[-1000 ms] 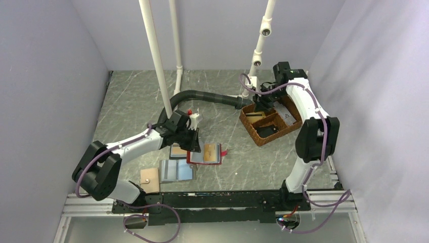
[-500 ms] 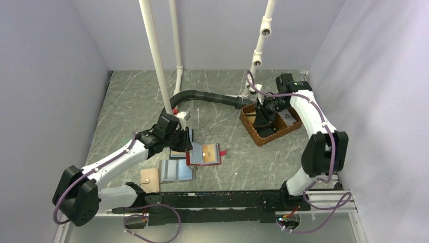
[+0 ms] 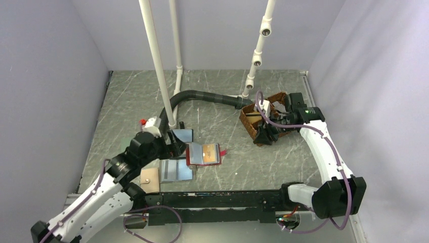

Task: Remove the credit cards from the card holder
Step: Remove the credit card from the card holder.

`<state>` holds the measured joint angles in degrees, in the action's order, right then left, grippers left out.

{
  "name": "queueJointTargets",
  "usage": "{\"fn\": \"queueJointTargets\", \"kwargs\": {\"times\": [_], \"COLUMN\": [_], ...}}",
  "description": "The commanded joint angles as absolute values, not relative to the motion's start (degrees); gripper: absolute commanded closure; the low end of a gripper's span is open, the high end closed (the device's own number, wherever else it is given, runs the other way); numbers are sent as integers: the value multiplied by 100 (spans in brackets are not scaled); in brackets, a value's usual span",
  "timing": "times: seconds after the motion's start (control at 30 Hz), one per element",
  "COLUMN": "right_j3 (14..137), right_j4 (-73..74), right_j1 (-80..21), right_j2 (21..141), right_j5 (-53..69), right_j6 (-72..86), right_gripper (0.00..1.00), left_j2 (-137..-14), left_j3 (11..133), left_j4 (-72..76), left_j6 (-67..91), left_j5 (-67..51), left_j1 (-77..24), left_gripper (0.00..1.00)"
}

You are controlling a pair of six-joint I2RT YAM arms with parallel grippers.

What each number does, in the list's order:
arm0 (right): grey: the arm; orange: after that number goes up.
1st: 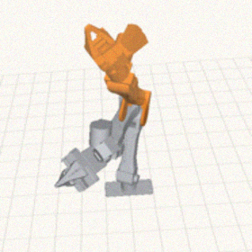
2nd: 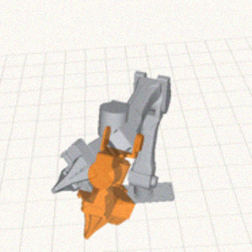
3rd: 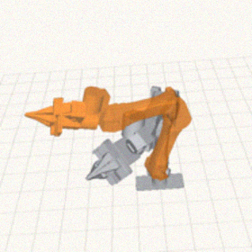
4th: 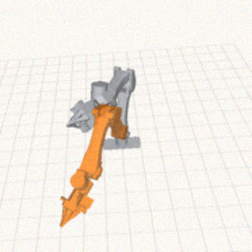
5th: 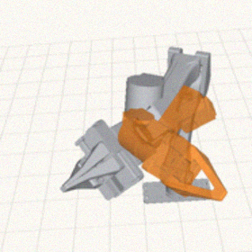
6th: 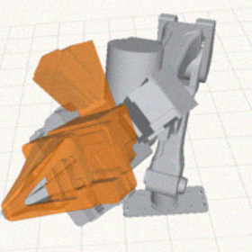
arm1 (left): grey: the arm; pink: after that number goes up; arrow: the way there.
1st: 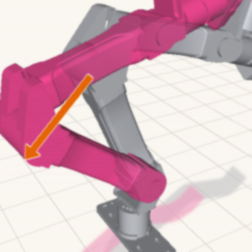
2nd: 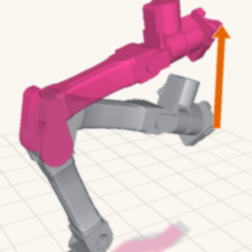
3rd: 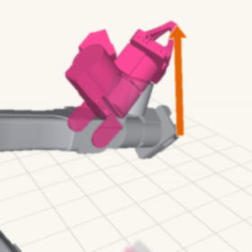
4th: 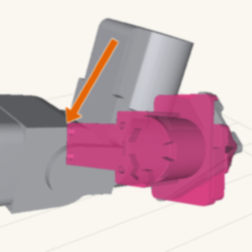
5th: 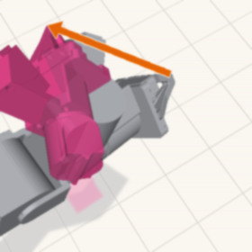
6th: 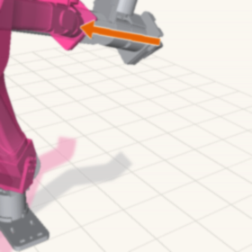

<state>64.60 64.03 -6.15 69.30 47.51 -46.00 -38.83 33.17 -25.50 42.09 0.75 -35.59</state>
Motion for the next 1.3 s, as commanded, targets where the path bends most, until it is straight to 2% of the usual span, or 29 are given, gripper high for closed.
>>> {"fn": "queueJointTargets", "kwargs": {"times": [0.0,0.13,0.23,0.47,0.6,0.73,0.97,1.1,1.27], "right_j3": [6069,5852,5718,5685,5607,5504,5566,5365,5276], "right_j4": [5840,5303,4804,4339,4462,4452,4508,4279,4143], "right_j1": [-624,-650,-673,-822,-834,-852,-861,-861,-857], "right_j2": [6816,6888,6925,7095,7081,7113,7182,7119,7183], "right_j5": [5691,6097,6189,5974,5841,5739,5403,5435,5491], "right_j6": [-4474,-4265,-3776,-3336,-3468,-3493,-3471,-3358,-3281], "right_gripper": [60,60,60,60,59,58,58,57,57], "left_j2": [-3042,-2545,-2781,-4807,-5708,-6689,-8551,-9153,-9346], "left_j3": [2865,2886,3361,4633,4772,4840,5997,6372,6229], "left_j4": [-2438,-2916,-3441,-3808,-3272,-2471,-3079,-3307,-3015], "left_j6": [5560,5979,5847,4646,4394,4588,4855,4934,5052], "left_j5": [339,270,237,-463,-121,-18,891,975,817], "left_j1": [-3551,-3551,-3551,-3684,-4183,-4639,-5041,-5167,-5236], "left_gripper": [1,1,1,1,3,9,16,19,21]}}
